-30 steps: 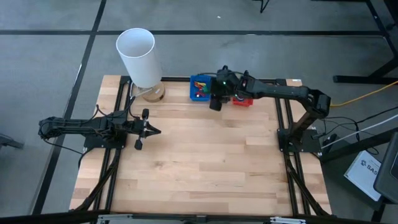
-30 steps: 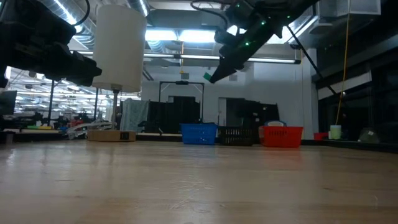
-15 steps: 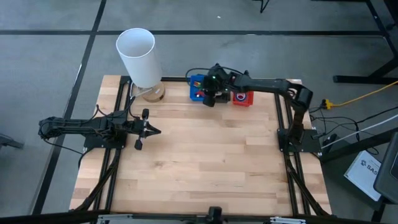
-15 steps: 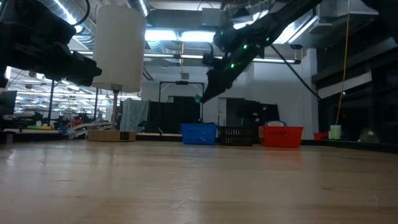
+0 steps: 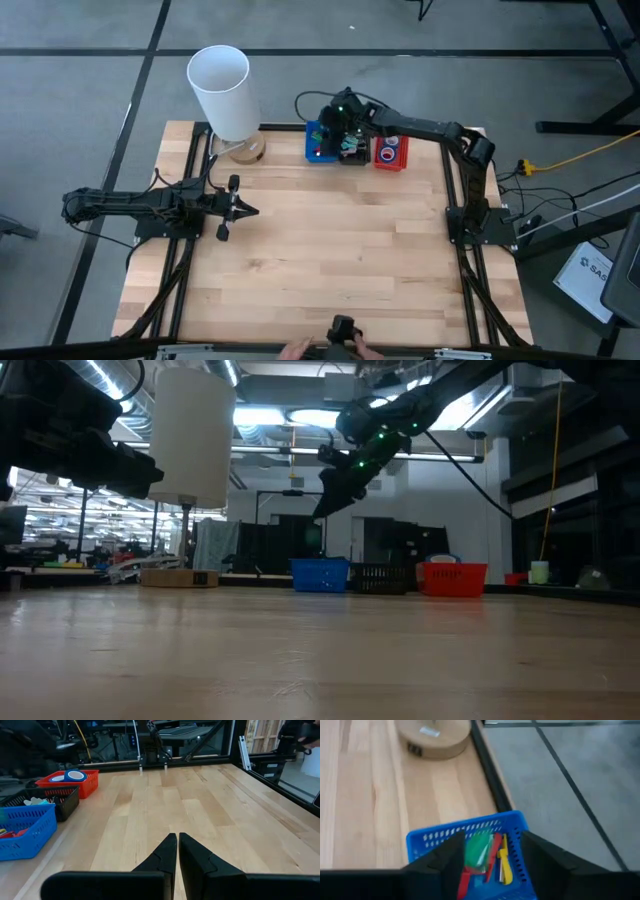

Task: Pick and place Stapler, Stapler remover, tape
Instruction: Return to Home Position

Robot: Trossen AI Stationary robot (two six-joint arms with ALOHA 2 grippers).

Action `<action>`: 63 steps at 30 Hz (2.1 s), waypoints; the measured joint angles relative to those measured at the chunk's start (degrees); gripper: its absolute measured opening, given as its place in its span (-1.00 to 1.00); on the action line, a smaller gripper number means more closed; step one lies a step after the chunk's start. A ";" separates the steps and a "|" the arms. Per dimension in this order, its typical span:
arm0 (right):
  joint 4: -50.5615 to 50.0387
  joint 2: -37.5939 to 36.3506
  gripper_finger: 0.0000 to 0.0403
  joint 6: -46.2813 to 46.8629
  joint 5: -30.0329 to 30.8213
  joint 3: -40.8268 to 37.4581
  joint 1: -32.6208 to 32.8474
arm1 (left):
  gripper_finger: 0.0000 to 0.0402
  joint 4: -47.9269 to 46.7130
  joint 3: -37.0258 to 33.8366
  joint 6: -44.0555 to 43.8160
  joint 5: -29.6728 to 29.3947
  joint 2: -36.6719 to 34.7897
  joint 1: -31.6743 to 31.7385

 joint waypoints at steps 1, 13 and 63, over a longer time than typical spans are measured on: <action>-0.50 0.00 0.01 1.38 0.00 0.76 -0.26 | -0.92 -0.01 -0.02 0.01 0.00 0.00 -0.01; -2.60 0.04 0.47 8.14 -5.75 2.04 -0.30 | -0.92 0.00 -0.01 0.01 -1.03 0.00 -0.02; 57.46 -83.89 0.44 12.12 -11.83 -87.95 11.86 | -0.92 0.01 -0.02 0.02 -10.27 -0.01 -0.02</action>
